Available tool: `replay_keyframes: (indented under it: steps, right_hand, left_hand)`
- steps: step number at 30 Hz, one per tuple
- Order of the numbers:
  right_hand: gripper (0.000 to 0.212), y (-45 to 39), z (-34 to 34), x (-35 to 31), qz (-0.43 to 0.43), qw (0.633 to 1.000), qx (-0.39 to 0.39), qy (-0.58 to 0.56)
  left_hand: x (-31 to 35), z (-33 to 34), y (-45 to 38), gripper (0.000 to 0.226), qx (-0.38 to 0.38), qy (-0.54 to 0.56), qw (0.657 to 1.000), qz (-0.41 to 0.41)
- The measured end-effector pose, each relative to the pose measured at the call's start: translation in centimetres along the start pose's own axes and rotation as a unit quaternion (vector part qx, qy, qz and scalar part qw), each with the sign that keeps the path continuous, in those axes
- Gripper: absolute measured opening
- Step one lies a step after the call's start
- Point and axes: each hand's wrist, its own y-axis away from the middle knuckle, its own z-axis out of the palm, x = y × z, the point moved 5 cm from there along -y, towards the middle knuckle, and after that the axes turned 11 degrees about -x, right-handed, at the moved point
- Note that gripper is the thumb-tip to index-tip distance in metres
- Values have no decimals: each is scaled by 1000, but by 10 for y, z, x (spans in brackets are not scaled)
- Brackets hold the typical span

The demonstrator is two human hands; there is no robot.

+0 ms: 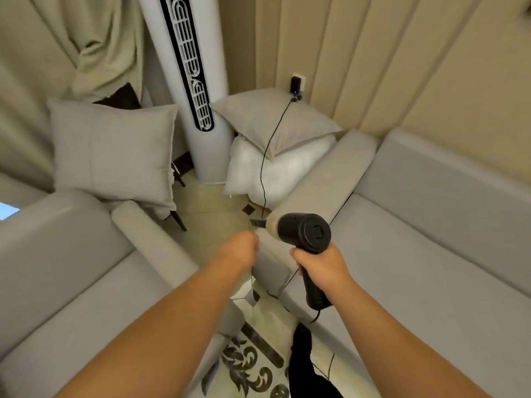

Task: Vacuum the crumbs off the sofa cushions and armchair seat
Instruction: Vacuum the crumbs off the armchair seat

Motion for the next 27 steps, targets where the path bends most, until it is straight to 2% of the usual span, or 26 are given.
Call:
replay_keyframes:
  steps: [2, 8, 11, 15, 18, 20, 27]
  right_hand:
    - [25, -32, -20, 12, 30, 999, -12, -23]
    - [15, -131, -59, 42, 111, 985, -59, -114]
    - [21, -180, -72, 57, 143, 976, -64, -149]
    - [34, -242, -78, 83, 189, 964, -35, -185]
    - [45, -279, -80, 105, 224, 958, 9, -178]
    - [47, -295, -83, 111, 215, 964, 32, -151]
    - [30, -318, -88, 125, 208, 976, 47, -49]
  left_hand:
    - [9, 6, -29, 11, -11, 2, 1000, -20]
    - [27, 6, -107, 25, -15, 16, 998, -60]
    - [38, 4, -145, 26, -19, 17, 998, -65]
    - [42, 6, -188, 41, -40, 27, 997, -63]
    - [47, 14, -216, 41, -64, 12, 997, -50]
    - [50, 18, -227, 41, -71, 2, 997, -37]
    - [38, 34, -241, 50, -98, 22, 994, -43]
